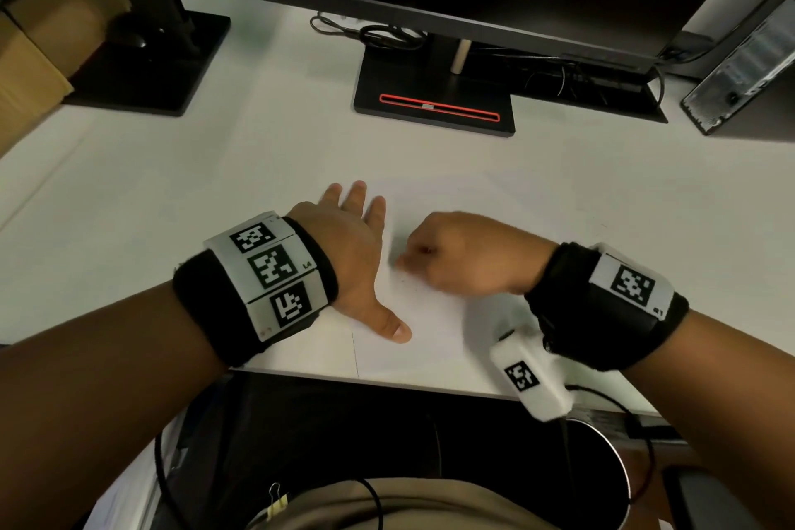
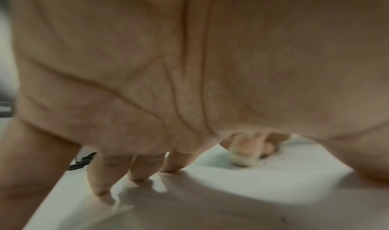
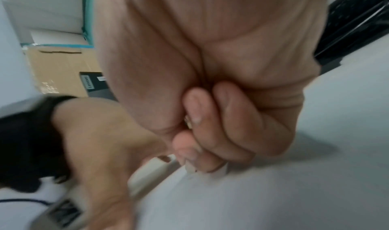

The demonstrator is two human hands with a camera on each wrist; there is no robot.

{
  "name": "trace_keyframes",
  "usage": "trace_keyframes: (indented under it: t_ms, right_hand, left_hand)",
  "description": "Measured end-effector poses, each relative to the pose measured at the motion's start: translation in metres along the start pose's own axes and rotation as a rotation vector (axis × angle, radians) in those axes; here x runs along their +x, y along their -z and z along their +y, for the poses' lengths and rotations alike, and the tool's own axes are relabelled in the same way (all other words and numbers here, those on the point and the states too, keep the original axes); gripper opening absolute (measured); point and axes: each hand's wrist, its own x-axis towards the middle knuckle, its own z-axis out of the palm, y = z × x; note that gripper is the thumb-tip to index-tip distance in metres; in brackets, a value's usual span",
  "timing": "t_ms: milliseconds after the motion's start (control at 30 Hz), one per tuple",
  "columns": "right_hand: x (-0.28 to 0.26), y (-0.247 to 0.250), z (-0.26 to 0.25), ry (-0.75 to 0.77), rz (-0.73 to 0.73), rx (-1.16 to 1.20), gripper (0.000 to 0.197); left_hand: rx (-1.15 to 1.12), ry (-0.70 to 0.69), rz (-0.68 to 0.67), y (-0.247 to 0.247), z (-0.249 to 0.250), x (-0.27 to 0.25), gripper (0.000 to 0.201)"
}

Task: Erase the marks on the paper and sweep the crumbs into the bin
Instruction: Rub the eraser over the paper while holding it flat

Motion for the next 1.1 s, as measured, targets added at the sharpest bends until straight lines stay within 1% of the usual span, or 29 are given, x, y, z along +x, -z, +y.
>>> trace_keyframes:
  t_ms: [67, 100, 167, 233, 267, 333, 400, 533, 567, 633, 700, 833, 867, 900, 933, 967, 1033, 1100]
  right_hand:
    - [0.004, 0.005, 0.006, -0.034, 0.078, -0.015, 0.048]
    - [0.003, 0.003, 0.005, -0.024, 0.075, -0.025, 0.047]
    - [-0.001, -0.004, -0.004, 0.032, -0.001, -0.032, 0.045]
    - [-0.004, -0.007, -0.007, 0.043, -0.056, -0.007, 0.046]
    - [-0.001, -0.004, -0.005, 0.022, -0.041, -0.005, 0.047]
    - [0.005, 0.005, 0.003, -0.037, 0.038, -0.001, 0.048]
    - [0.006, 0.006, 0.004, -0.041, 0.071, -0.009, 0.047]
    - [-0.002, -0.008, -0.007, 0.049, -0.054, -0.012, 0.044]
    - [0.0, -0.006, -0.006, 0.035, -0.044, -0.006, 0.046]
    - [0.005, 0.003, 0.002, -0.018, 0.028, -0.005, 0.048]
    - [0.004, 0.005, 0.003, -0.031, 0.069, -0.016, 0.048]
    - [-0.006, -0.002, -0.002, 0.021, -0.066, -0.022, 0.046]
    - [-0.007, 0.002, 0.004, 0.005, -0.053, -0.029, 0.046]
    - [-0.008, 0.007, 0.014, -0.032, -0.004, -0.027, 0.045]
    - [-0.009, 0.014, 0.025, -0.092, 0.062, 0.003, 0.044]
    - [-0.011, 0.02, 0.037, -0.161, 0.129, 0.098, 0.043]
    - [-0.021, 0.027, 0.052, -0.254, 0.211, 0.42, 0.039]
    - [-0.038, 0.027, 0.053, -0.259, 0.228, 0.799, 0.032]
  left_hand:
    - [0.0, 0.002, -0.001, 0.0, 0.0, 0.0, 0.156]
    - [-0.003, 0.001, -0.001, 0.0, 0.0, 0.0, 0.156]
    - [-0.006, -0.004, 0.002, 0.0, 0.0, -0.001, 0.155]
    - [-0.006, -0.006, 0.007, 0.0, 0.0, 0.0, 0.155]
    - [-0.004, -0.005, 0.009, 0.0, 0.0, 0.0, 0.155]
    - [-0.004, -0.004, 0.005, 0.0, 0.0, 0.0, 0.155]
    - [-0.009, -0.005, 0.002, -0.001, -0.001, 0.0, 0.155]
    - [0.0, -0.009, 0.007, -0.001, -0.001, 0.0, 0.154]
    - [0.0, -0.009, 0.008, -0.001, -0.001, 0.0, 0.154]
    - [-0.001, -0.006, 0.008, -0.001, -0.001, 0.0, 0.155]
    - [-0.002, -0.006, 0.01, -0.001, -0.001, 0.0, 0.155]
    - [-0.005, -0.01, 0.02, -0.002, -0.002, 0.0, 0.155]
    - [-0.006, -0.009, 0.017, -0.001, -0.002, 0.0, 0.155]
    - [-0.008, -0.008, 0.012, -0.001, -0.001, -0.001, 0.155]
    - [-0.008, -0.006, 0.007, 0.0, -0.001, -0.001, 0.155]
    - [-0.007, -0.005, 0.004, 0.0, -0.001, -0.002, 0.156]
    - [-0.002, -0.007, 0.003, 0.001, -0.002, -0.002, 0.156]
    - [0.0, -0.012, -0.003, 0.0, -0.004, -0.001, 0.157]
